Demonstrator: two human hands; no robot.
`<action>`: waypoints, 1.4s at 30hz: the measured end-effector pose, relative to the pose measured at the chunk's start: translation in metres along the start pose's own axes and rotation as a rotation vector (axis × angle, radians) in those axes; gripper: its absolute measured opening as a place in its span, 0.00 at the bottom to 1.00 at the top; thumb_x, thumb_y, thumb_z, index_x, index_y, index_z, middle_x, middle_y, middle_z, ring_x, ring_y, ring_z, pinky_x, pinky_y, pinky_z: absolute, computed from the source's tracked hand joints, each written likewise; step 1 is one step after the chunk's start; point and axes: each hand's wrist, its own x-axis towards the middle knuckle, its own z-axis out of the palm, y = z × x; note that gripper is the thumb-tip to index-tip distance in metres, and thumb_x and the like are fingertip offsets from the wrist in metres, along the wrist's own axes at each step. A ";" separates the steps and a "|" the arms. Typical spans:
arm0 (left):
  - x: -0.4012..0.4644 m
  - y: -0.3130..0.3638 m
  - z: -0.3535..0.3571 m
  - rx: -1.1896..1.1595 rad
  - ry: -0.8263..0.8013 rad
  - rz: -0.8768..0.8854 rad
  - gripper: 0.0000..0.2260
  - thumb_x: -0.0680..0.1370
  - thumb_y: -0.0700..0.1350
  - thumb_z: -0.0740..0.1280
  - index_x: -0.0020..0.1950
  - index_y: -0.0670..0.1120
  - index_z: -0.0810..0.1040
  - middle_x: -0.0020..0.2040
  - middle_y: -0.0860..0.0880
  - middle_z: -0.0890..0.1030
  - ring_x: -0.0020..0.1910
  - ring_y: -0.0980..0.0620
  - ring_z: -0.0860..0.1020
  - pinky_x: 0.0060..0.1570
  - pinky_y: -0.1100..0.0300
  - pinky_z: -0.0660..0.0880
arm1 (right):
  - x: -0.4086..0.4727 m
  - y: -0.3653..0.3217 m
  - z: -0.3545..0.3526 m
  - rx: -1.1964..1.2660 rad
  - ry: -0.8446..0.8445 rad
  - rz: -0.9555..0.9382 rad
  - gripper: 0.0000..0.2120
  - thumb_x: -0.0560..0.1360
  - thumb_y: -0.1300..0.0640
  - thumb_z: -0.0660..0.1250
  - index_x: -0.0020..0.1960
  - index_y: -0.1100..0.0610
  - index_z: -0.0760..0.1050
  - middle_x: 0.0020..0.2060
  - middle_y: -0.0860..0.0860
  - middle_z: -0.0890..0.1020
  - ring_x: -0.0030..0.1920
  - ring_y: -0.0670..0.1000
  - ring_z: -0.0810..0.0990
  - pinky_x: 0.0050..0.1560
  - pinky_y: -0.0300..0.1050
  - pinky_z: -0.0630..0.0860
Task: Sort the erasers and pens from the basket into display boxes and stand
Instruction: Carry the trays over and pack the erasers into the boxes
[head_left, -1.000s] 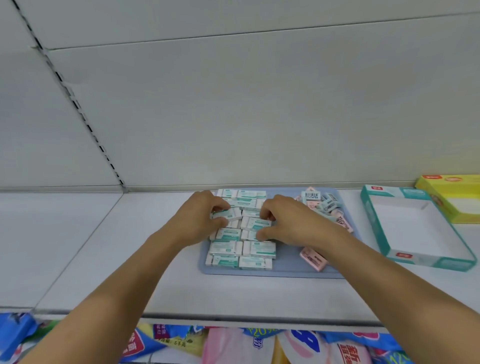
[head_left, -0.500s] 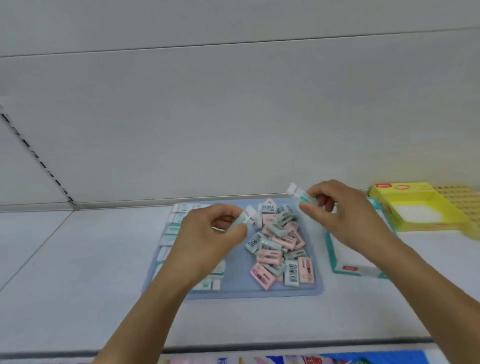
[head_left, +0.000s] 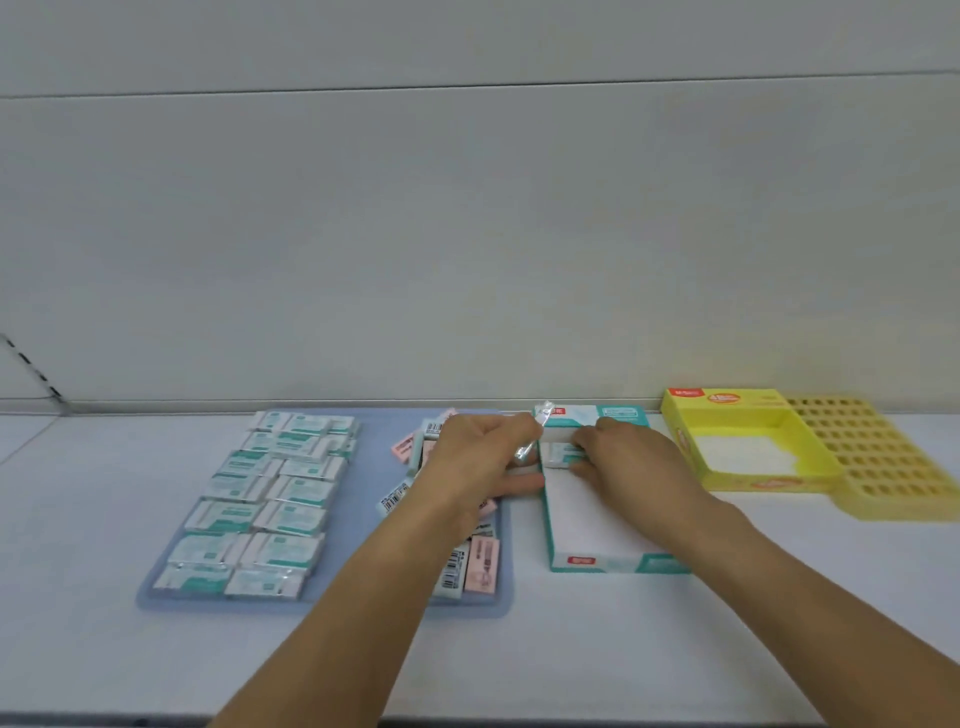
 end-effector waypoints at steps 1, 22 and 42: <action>-0.001 -0.002 0.000 0.005 0.015 0.026 0.05 0.76 0.39 0.68 0.46 0.39 0.83 0.40 0.47 0.86 0.40 0.53 0.85 0.48 0.56 0.82 | -0.001 -0.001 0.001 -0.001 0.013 -0.012 0.12 0.81 0.52 0.57 0.62 0.52 0.73 0.56 0.52 0.77 0.55 0.55 0.78 0.42 0.45 0.67; 0.006 0.018 0.021 -0.456 -0.256 0.117 0.12 0.81 0.35 0.60 0.62 0.30 0.71 0.52 0.35 0.83 0.52 0.41 0.83 0.52 0.52 0.81 | -0.012 -0.002 -0.061 1.157 0.319 0.217 0.07 0.66 0.56 0.77 0.43 0.50 0.84 0.36 0.46 0.84 0.35 0.46 0.78 0.41 0.43 0.78; 0.082 -0.003 0.012 1.468 -0.134 0.687 0.17 0.72 0.47 0.72 0.59 0.46 0.77 0.54 0.48 0.74 0.54 0.49 0.72 0.48 0.54 0.73 | 0.000 0.033 -0.005 -0.275 0.210 -0.046 0.17 0.40 0.65 0.79 0.27 0.59 0.78 0.26 0.54 0.74 0.29 0.57 0.75 0.26 0.46 0.69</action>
